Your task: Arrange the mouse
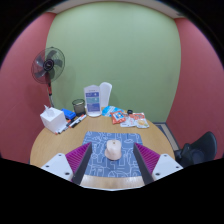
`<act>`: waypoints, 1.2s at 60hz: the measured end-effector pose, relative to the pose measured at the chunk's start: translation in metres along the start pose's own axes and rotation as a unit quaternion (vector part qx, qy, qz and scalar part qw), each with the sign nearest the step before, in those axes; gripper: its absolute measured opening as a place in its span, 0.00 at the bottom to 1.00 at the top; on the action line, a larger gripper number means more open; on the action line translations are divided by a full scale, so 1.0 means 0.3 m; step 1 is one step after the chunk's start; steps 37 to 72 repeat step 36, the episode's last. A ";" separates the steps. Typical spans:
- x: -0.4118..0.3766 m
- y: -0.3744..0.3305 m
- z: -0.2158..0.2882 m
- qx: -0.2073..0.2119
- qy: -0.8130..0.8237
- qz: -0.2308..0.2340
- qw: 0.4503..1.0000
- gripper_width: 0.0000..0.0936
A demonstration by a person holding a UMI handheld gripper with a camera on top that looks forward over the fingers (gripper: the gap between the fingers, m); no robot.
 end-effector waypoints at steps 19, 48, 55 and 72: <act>-0.148 -0.393 -0.048 0.021 -0.014 -0.020 0.999 0.90; -0.182 -0.487 -0.072 0.028 -0.019 -0.022 0.999 0.90; -0.182 -0.487 -0.072 0.028 -0.019 -0.022 0.999 0.90; -0.182 -0.487 -0.072 0.028 -0.019 -0.022 0.999 0.90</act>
Point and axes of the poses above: the point between the fingertips, and its own axes, seen from behind it with the camera up: x to the right, z up, y forward, the way the camera looks, the point moved 5 cm from there along -y, backward, against the way the camera looks, and after that the axes turned 9 degrees about z, right-handed, at the moved point
